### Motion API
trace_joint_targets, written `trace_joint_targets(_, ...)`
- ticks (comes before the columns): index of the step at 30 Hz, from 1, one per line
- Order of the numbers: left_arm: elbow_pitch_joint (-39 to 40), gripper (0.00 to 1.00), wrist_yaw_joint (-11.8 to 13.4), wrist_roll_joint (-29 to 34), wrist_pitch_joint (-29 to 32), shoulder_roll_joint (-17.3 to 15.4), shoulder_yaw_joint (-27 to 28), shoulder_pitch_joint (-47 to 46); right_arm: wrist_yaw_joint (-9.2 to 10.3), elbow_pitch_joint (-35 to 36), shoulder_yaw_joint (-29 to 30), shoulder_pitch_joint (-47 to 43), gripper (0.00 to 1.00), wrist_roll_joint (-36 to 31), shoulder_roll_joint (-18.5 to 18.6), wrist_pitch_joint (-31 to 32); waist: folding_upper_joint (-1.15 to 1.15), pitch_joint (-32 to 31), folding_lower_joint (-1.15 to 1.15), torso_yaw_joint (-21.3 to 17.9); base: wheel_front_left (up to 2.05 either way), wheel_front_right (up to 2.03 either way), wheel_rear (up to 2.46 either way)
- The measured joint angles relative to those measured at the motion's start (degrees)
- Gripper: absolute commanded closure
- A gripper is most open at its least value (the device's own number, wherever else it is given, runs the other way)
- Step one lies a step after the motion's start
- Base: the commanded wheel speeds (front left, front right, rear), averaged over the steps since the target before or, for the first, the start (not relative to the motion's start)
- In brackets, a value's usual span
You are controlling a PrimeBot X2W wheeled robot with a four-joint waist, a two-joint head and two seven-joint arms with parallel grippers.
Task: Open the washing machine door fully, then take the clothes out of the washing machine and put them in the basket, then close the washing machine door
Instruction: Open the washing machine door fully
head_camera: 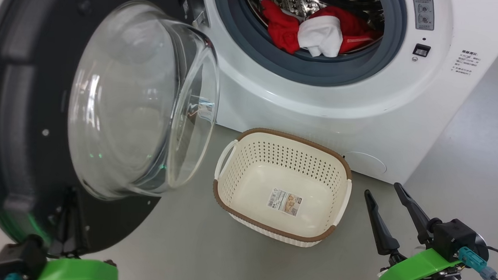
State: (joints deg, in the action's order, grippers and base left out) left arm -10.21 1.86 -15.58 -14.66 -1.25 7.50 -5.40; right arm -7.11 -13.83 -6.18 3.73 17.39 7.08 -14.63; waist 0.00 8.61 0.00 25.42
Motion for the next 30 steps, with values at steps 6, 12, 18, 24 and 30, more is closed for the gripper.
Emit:
trace_joint_targets(6,-2.4,1.0,-0.4,0.6,0.0,0.0,4.3,-2.9,0.0,0.0,0.0,0.0,0.0,0.0,0.0,0.0,0.0,0.4,0.0,-0.3,0.0,0.0,0.0)
trace_joint_targets(12,-3.9,1.0,-0.5,1.5,0.0,-0.1,7.1,-5.1,0.0,0.0,0.0,0.0,0.0,0.0,0.0,0.0,0.0,0.9,0.0,-0.5,0.0,0.0,0.0)
trace_joint_targets(18,-5.9,1.0,-1.0,2.0,0.0,-0.9,10.7,-7.7,0.0,0.1,0.0,0.2,0.0,0.0,0.1,0.0,0.0,1.5,0.0,-0.9,0.0,0.0,0.0)
trace_joint_targets(24,-8.7,1.0,-1.8,2.7,-0.1,-2.0,14.3,-10.0,0.0,0.1,0.1,0.3,0.0,0.0,0.1,0.0,0.0,2.1,0.0,-1.3,0.0,0.0,0.0)
trace_joint_targets(30,-12.2,1.0,-2.4,4.1,-0.1,-3.7,16.9,-13.0,0.0,0.2,0.2,0.4,0.0,0.0,0.3,0.0,0.0,3.0,0.0,-1.6,0.0,0.0,0.0)
